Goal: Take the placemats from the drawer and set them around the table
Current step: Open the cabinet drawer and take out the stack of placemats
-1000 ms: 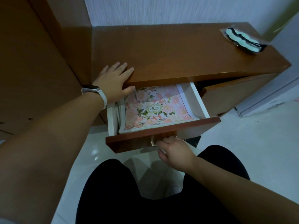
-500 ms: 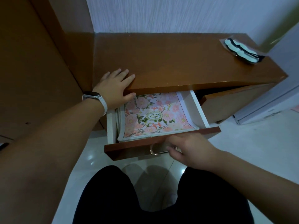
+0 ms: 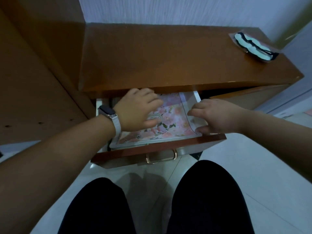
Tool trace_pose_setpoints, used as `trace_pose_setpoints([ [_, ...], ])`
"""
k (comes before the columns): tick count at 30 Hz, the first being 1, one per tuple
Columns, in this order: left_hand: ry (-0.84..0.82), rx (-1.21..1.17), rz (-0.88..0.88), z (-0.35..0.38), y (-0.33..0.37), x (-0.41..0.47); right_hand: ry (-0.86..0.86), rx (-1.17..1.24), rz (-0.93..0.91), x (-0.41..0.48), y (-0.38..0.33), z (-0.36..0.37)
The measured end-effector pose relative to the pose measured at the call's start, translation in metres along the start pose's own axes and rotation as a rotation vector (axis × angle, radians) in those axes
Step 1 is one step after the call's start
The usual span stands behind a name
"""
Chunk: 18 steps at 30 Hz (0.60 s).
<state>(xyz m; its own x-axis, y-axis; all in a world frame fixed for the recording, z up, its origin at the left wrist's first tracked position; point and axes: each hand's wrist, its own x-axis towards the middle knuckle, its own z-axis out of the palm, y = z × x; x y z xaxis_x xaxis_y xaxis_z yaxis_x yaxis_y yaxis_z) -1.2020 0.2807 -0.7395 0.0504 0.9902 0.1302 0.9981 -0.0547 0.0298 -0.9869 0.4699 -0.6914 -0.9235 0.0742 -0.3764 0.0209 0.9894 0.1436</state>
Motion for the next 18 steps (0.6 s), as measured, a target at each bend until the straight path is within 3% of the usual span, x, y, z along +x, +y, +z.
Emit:
trace_pose_setpoints([
  [8, -0.228, -0.334, -0.002, 0.048, 0.036, 0.019, -0.167, -0.112, -0.121, 0.004, 0.016, 0.01],
  [18, -0.451, -0.717, -0.202, 0.057, 0.039, 0.018, -0.257, -0.215, -0.341, 0.036, 0.011, 0.015],
])
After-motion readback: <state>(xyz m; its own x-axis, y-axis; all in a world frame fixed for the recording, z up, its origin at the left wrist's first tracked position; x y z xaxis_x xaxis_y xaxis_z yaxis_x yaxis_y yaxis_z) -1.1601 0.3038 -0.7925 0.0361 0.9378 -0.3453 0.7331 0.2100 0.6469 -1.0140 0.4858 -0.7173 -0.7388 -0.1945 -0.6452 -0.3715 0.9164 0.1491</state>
